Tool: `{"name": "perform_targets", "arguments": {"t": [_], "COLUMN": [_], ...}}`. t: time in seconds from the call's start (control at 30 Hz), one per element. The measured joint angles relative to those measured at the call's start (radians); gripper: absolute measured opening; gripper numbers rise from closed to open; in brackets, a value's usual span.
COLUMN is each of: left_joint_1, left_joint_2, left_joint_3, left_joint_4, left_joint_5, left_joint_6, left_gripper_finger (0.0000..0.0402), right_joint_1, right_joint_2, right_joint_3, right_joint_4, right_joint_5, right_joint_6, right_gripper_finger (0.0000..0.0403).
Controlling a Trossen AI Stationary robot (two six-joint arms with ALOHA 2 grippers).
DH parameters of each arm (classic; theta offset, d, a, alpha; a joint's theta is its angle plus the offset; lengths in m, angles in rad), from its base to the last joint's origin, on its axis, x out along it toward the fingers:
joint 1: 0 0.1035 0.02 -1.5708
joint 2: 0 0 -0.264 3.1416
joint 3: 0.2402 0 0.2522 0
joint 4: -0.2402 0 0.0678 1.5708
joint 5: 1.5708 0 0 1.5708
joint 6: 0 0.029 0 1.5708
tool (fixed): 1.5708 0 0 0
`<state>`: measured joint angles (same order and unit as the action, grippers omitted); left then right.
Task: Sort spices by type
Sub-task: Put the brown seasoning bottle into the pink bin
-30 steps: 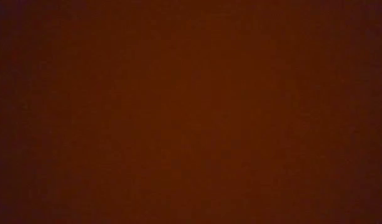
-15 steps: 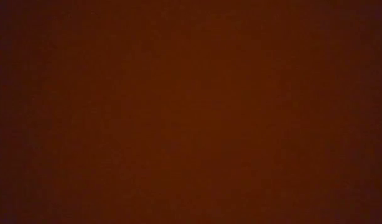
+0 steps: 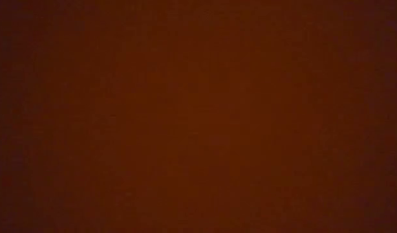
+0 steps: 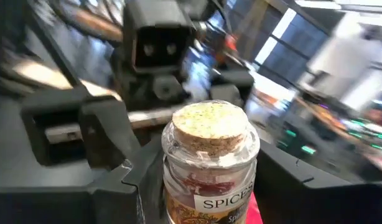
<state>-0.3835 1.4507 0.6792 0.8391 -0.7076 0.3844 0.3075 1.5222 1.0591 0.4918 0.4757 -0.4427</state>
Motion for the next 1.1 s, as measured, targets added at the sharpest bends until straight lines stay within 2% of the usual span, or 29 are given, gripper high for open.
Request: {"name": "perform_targets", "arguments": {"t": [0.1,0.23,0.33,0.47,0.63,0.8,0.9,1.03,1.1], "left_joint_1": [-0.008,-0.01,-0.01,-0.002,0.002,0.005,0.019,0.032,0.036], "left_joint_2": [-0.012,-0.018,-0.018,-0.01,0.047,0.126,0.17,0.214,0.229], "left_joint_3": [0.0,0.0,0.0,0.04,0.143,0.265,0.337,0.415,0.439], "left_joint_4": [-0.054,-0.104,-0.106,-0.103,-0.117,-0.245,-0.323,-0.392,-0.398], "left_joint_5": [-0.086,-0.095,-0.095,-0.094,-0.077,-0.064,-0.097,-0.192,-0.194], "left_joint_6": [-0.022,-0.093,-0.151,-0.22,-0.2,-0.192,-0.237,-0.278,-0.265], "left_gripper_finger": [0.0259,0.0259,0.0259,0.0259,0.0259,0.0259,0.0259,0.0259,0.0259], "right_joint_1": [0.028,0.067,0.087,0.1,0.1,0.1,0.1,0.099,0.099], "right_joint_2": [-0.002,0.002,0.002,0.003,0.003,0.004,0.004,0.004,0.004], "right_joint_3": [0.024,0.048,0.052,0.045,0.044,0.043,0.042,0.041,0.041], "right_joint_4": [-0.113,-0.251,-0.313,-0.329,-0.327,-0.33,-0.339,-0.345,-0.347], "right_joint_5": [0.179,0.435,0.533,0.546,0.546,0.547,0.558,0.575,0.555], "right_joint_6": [-0.051,-0.093,-0.096,-0.091,-0.082,-0.08,-0.082,-0.084,-0.067], "right_gripper_finger": [0.0185,0.0185,0.0185,0.0185,0.0185,0.0185,0.0185,0.0185,0.0185]}}
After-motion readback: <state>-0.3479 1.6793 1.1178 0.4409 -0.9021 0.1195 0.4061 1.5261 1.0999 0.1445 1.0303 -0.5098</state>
